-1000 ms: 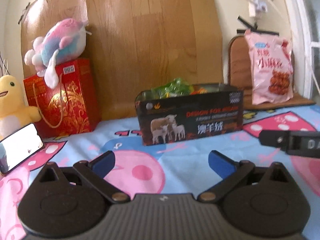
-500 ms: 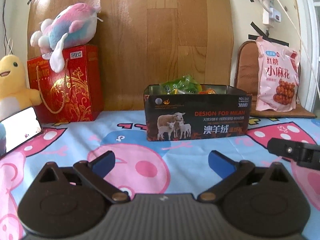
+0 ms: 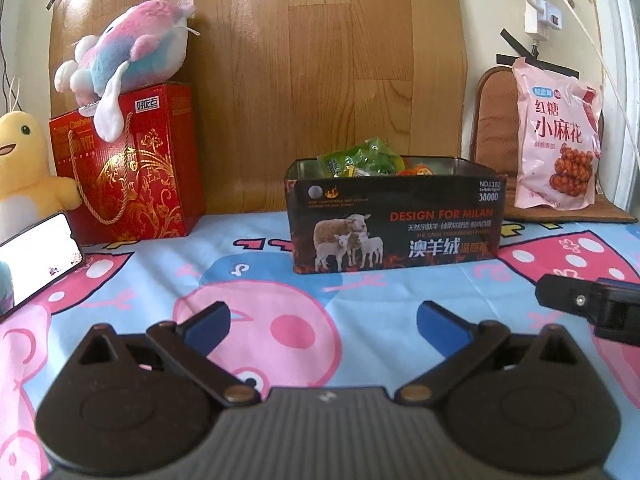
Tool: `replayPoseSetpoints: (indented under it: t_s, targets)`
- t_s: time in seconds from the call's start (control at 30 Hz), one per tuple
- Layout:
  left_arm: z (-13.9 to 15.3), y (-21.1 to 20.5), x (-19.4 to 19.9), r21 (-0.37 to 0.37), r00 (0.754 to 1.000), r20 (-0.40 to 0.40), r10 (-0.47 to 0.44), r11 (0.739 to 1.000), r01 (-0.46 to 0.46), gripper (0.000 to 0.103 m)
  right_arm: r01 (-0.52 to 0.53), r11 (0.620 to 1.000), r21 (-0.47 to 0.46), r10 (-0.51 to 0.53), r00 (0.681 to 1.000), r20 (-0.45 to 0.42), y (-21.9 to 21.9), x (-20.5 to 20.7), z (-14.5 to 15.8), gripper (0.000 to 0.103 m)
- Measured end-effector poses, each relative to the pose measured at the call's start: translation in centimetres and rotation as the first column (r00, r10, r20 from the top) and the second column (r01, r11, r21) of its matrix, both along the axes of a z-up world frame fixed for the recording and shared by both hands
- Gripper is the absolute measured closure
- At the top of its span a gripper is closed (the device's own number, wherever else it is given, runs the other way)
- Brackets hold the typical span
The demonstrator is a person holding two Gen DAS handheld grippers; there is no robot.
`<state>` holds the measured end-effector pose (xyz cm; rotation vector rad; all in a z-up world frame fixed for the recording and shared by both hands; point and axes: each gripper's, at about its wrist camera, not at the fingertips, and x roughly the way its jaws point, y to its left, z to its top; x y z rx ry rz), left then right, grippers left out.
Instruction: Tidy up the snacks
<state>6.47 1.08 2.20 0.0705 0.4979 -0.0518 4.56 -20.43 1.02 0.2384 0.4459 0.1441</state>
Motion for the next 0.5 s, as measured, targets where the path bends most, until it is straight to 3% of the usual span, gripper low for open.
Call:
replayPoseSetpoints:
  t_s: [0.5]
  targets:
    - [-0.08, 0.02, 0.09, -0.006, 1.000, -0.010, -0.006, 1.000, 0.006, 0.000, 0.001, 1.000, -0.015, -0.001, 1.000, 0.004, 0.18, -0.17, 0.01, 0.023]
